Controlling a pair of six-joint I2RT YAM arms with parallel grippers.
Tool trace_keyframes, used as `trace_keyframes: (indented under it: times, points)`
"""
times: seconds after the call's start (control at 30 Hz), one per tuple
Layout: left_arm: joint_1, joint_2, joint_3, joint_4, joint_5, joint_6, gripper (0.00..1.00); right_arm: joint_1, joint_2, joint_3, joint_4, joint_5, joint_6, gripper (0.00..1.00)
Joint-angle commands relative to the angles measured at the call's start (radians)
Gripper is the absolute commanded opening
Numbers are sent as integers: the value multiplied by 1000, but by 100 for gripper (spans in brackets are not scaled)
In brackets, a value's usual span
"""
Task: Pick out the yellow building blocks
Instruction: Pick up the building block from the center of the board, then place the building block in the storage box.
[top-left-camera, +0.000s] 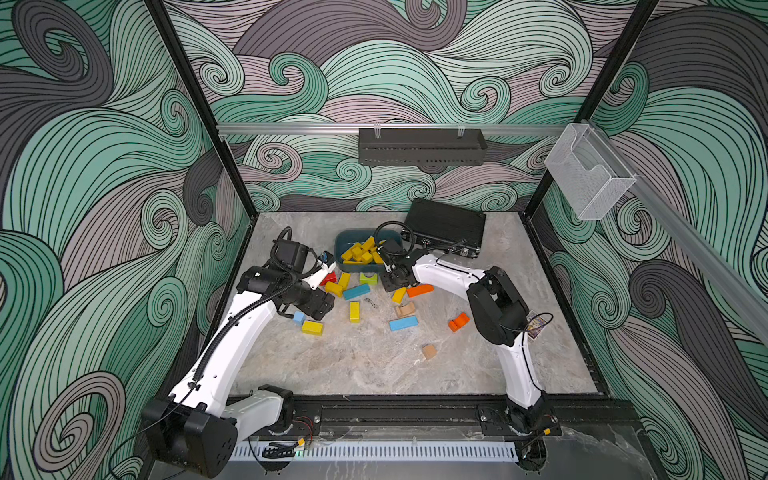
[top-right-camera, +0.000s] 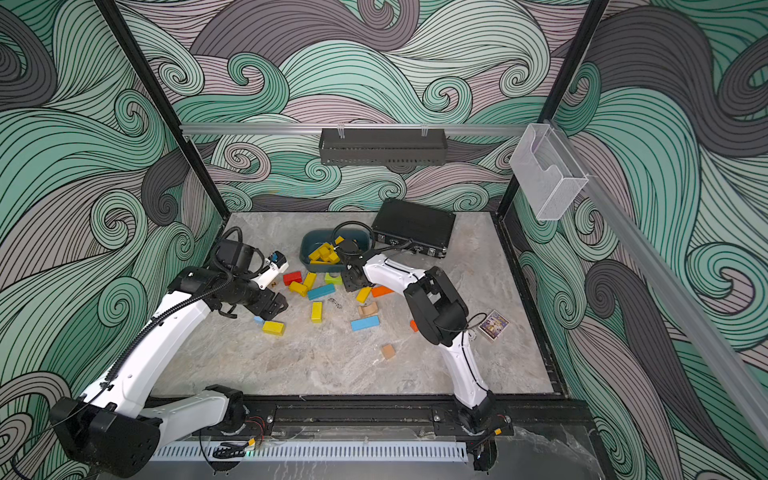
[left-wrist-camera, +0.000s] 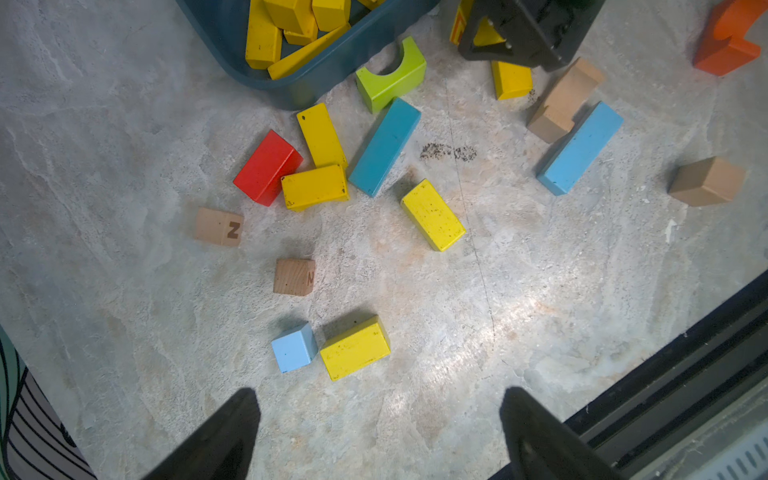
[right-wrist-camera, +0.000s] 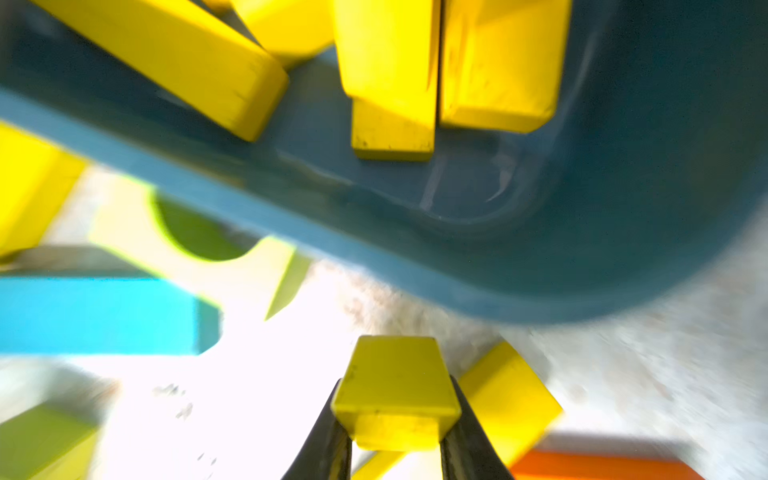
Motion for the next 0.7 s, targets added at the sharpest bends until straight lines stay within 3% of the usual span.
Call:
trace_keyframes:
  times: [0.0,0.27,0.67]
  points:
    - [9,17,5,-1,-14,11,92,6,-85,-13,-7,-39,-31,29]
    - [11,27,-26,-4,-28,20,91,3,-117,66,-7,-56,-79,29]
    - [12,-28,-88,-45,-26,23,91,-79,113,425,-52,-116,-126,29]
